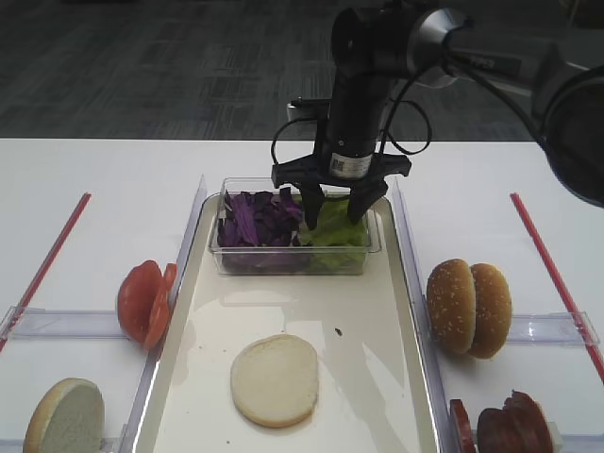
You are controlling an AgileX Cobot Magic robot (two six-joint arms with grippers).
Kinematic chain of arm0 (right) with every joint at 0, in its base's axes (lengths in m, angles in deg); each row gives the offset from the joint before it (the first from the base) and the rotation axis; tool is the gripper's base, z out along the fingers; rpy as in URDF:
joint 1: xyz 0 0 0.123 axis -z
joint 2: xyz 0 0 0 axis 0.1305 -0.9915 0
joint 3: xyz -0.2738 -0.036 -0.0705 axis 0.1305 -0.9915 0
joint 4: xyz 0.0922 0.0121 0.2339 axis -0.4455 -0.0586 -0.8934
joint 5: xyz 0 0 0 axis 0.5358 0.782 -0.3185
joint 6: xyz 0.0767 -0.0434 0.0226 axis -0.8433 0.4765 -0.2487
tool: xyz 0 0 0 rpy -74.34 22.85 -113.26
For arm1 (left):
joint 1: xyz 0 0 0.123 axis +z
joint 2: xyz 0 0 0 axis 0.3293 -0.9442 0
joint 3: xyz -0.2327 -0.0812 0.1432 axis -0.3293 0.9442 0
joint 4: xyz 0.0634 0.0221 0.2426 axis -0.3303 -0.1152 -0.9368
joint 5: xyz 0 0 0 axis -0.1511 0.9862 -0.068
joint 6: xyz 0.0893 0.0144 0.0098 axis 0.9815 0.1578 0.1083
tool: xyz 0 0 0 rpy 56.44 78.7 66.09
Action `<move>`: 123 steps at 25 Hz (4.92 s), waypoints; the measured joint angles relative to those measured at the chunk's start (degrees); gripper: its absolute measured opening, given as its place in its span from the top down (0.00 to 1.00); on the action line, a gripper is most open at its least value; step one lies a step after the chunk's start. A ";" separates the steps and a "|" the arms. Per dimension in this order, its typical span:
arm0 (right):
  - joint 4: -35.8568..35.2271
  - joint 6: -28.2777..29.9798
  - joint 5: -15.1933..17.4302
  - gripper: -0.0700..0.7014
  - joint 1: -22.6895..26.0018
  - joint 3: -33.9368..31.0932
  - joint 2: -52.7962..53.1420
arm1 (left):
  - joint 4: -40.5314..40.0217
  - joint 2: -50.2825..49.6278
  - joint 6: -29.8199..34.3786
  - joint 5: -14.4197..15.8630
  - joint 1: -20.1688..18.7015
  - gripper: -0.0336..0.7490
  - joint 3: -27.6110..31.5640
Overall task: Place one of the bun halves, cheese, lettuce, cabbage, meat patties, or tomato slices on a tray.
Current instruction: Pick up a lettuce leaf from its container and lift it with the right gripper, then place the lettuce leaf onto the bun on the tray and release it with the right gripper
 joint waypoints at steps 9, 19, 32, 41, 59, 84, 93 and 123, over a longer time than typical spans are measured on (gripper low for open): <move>-0.56 0.00 -0.81 0.30 -0.35 0.12 -2.04 | 0.00 0.00 0.00 0.00 0.00 0.37 0.00; 0.30 -1.05 -0.81 0.50 -0.35 0.12 -2.62 | 0.00 0.00 0.00 0.00 0.00 0.37 0.00; 0.22 -1.37 -0.61 0.82 -0.25 0.12 -2.62 | 0.00 0.00 0.00 0.00 0.00 0.37 0.00; 0.10 -1.60 -0.34 0.82 -0.25 0.12 0.18 | 0.00 0.00 0.00 0.00 0.00 0.37 0.00; -0.95 -1.60 0.15 0.83 -0.25 -0.56 6.41 | 0.00 0.00 0.00 0.00 0.00 0.37 0.00; -1.42 -1.60 -0.24 0.83 -10.78 -22.06 23.76 | 0.00 0.00 0.00 0.00 0.00 0.37 0.00; -3.23 -1.91 -7.81 0.83 -16.03 -32.40 26.98 | 0.00 0.00 0.00 0.00 0.00 0.37 0.00; -7.90 -0.37 -22.77 0.83 -19.45 -45.67 28.24 | 0.00 0.00 0.00 0.00 0.00 0.37 0.00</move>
